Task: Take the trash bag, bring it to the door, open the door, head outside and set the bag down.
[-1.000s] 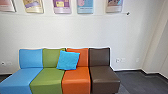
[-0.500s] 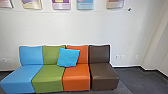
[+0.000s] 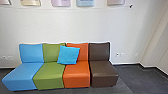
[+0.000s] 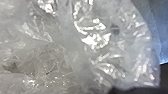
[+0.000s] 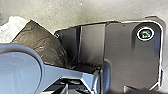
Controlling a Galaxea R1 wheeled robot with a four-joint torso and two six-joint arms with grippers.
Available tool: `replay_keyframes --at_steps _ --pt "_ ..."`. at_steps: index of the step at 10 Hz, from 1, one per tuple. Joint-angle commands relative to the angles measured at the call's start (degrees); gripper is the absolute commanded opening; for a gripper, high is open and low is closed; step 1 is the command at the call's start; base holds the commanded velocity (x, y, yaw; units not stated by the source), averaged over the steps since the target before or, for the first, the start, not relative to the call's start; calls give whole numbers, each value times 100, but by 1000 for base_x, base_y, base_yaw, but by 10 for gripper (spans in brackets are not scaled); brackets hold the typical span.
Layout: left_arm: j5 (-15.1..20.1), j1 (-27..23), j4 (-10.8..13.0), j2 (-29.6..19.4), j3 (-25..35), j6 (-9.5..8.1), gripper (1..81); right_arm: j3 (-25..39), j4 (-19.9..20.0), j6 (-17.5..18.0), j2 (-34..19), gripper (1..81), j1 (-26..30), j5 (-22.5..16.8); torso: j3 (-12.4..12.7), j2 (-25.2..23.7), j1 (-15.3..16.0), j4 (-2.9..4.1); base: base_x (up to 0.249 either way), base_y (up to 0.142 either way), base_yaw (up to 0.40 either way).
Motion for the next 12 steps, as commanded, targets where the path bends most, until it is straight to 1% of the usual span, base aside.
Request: replay_keyframes --at_steps 1,2,4,5,6,7,9,12 --pt "339 -107 59 265 -440 44 10 -160 -25 -94 151 811 208 -412 447 560 -361 0 0 0 0" --pt "339 -63 50 414 -668 44 10 -230 -130 -85 265 811 129 -395 573 726 -470 0 0 0 0" --pt "339 -10 59 688 -1074 44 10 -468 -254 -85 468 811 -64 -166 834 1111 -721 0 0 0 0" --pt "339 -1 59 828 -1311 44 10 -530 -280 -85 539 811 -134 -157 976 1316 -857 0 0 0 0" --pt "347 -1 59 934 -1478 44 10 -547 -316 -85 583 811 -214 1 1090 1511 -988 0 0 0 0" --pt "347 -1 59 1064 -1670 44 10 -599 -360 -85 626 811 -258 115 819 1707 -1117 0 0 0 0" --pt "347 -1 59 1240 -1968 44 10 -748 -360 -85 775 811 -284 142 933 1978 -1300 0 0 0 0" --pt "356 -1 33 1452 -2287 36 10 -978 -324 -76 942 811 -284 142 957 2555 -1672 0 0 0 0"
